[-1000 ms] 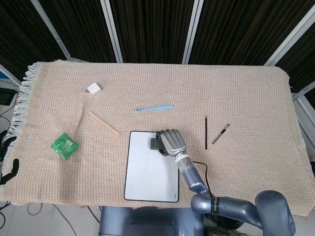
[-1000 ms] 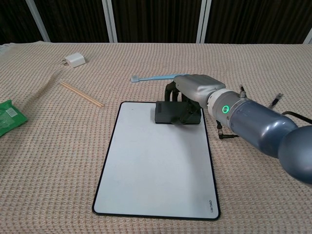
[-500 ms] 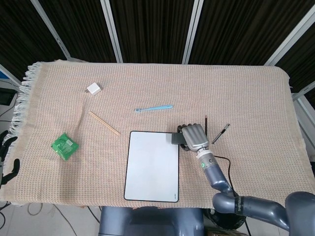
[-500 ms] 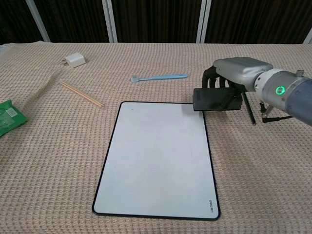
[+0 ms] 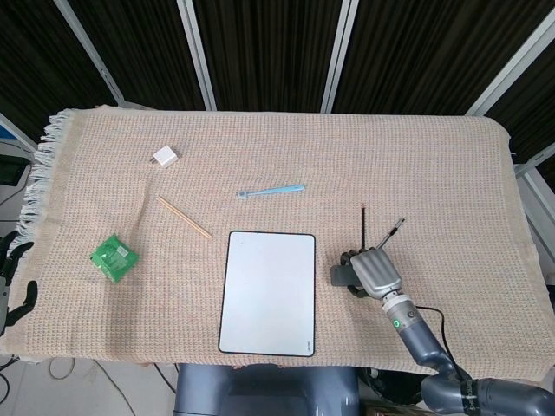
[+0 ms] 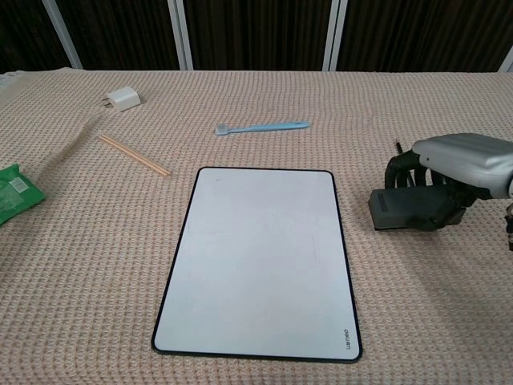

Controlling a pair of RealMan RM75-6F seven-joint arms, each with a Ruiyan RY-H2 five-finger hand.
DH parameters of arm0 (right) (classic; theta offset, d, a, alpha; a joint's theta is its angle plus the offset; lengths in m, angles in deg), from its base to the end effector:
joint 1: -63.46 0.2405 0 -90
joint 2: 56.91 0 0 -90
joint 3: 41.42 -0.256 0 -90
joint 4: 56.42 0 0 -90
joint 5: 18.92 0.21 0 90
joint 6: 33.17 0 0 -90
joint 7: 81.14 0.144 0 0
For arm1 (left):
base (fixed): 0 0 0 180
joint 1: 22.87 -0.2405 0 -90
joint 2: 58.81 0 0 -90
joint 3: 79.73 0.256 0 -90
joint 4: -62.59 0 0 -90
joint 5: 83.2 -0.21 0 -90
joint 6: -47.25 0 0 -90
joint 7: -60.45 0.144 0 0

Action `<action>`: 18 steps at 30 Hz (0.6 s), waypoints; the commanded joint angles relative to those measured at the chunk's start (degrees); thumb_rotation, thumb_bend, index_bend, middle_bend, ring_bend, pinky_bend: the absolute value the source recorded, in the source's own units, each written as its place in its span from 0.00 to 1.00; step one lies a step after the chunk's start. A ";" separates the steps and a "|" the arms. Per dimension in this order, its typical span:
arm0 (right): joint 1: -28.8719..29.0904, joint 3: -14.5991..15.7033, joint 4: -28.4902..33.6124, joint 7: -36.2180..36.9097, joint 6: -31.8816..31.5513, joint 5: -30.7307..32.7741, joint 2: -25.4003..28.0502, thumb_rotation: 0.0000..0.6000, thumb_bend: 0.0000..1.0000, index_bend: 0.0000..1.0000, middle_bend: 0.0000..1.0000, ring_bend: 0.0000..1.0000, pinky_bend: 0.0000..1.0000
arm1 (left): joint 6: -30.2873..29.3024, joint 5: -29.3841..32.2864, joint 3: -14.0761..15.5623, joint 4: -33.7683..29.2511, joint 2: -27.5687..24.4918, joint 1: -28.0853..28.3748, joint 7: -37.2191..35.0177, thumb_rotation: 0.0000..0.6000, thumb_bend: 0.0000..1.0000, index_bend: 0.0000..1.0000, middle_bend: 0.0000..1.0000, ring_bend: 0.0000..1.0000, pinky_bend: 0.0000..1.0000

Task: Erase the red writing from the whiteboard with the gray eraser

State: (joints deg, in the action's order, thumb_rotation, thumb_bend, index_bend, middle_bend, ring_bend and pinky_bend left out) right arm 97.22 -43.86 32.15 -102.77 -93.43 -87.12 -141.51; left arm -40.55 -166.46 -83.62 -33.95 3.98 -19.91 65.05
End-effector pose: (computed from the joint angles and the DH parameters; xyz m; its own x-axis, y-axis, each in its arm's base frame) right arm -0.2066 -0.2919 -0.0041 0.5175 -0.2920 0.8043 -0.8430 -0.3351 0.4208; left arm -0.3063 0.1733 0.1709 0.4207 -0.0422 0.9062 0.9063 0.0647 -0.4177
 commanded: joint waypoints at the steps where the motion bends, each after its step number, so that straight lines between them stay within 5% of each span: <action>1: -0.55 0.50 -0.65 0.51 -0.08 -0.55 0.06 1.00 0.41 0.54 0.43 0.41 0.48 | -0.04 -0.01 -0.02 0.03 0.00 -0.01 0.00 1.00 0.48 0.16 0.01 0.00 0.00; 11: -0.71 0.42 -1.87 1.74 2.38 -0.08 0.86 1.00 0.14 0.21 0.13 0.10 0.19 | 0.28 0.33 -0.09 0.08 -0.16 0.06 0.03 1.00 0.48 0.17 0.01 0.00 0.00; 18: -0.89 -1.18 5.39 2.69 1.05 -1.27 7.96 1.00 0.11 0.10 0.05 0.02 0.16 | 0.04 0.17 -0.10 0.04 -0.23 -0.01 0.03 1.00 0.48 0.17 0.01 0.00 0.00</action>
State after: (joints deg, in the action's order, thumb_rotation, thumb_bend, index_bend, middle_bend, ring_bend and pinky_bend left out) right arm 96.48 -44.27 35.01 -100.30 -91.58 -88.01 -136.09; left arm -40.50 -166.30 -83.72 -33.91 3.77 -19.91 65.09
